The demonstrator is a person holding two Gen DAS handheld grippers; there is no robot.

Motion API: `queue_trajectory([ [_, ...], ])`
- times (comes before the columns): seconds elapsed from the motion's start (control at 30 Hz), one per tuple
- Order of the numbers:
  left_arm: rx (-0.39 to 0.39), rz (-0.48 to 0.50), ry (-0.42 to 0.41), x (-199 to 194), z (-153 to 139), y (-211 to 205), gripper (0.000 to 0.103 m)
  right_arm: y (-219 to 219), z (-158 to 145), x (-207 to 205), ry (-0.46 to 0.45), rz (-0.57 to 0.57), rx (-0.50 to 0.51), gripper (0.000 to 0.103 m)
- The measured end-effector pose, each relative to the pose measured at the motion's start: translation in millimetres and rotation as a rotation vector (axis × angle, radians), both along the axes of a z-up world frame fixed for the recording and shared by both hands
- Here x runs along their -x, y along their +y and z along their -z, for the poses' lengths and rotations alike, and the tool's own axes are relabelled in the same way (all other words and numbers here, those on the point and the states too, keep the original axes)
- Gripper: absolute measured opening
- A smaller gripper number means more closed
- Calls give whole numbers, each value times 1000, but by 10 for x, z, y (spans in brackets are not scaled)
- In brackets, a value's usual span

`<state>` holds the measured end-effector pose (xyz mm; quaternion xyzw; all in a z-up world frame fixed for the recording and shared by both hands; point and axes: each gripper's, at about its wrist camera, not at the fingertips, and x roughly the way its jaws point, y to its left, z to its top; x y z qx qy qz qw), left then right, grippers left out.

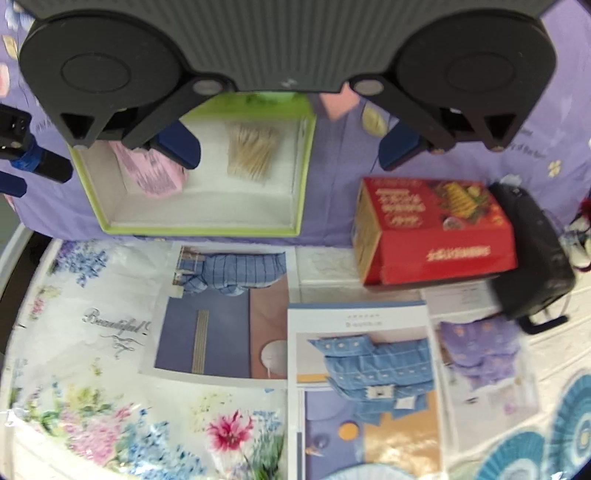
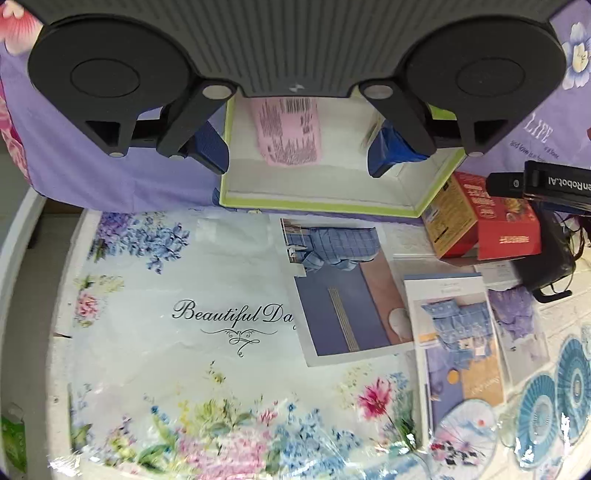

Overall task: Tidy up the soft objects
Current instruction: 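Carry the soap and swabs into the green box and open both tools, then move the right tool to the green zongzi sachet while the left tool approaches the white sock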

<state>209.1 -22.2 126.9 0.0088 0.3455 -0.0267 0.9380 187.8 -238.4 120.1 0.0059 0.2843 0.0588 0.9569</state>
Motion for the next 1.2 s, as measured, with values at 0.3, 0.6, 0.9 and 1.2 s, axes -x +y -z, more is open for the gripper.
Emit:
queue_trajectory([
  [0.3,20,25,2,1137,371,388,102,91,388,1239,-20,49,-21,70],
  [0.6,40,-17,160,1729,1213,805,102,202,1200,1734,120,96,-120,71],
  [0.9,13,84,189,1585,1406,547,102,265,1450,1800,175,100,-134,71],
  [1.2,-51,74,244,1206,1677,403,102,290,1484,1765,184,74,-96,72],
])
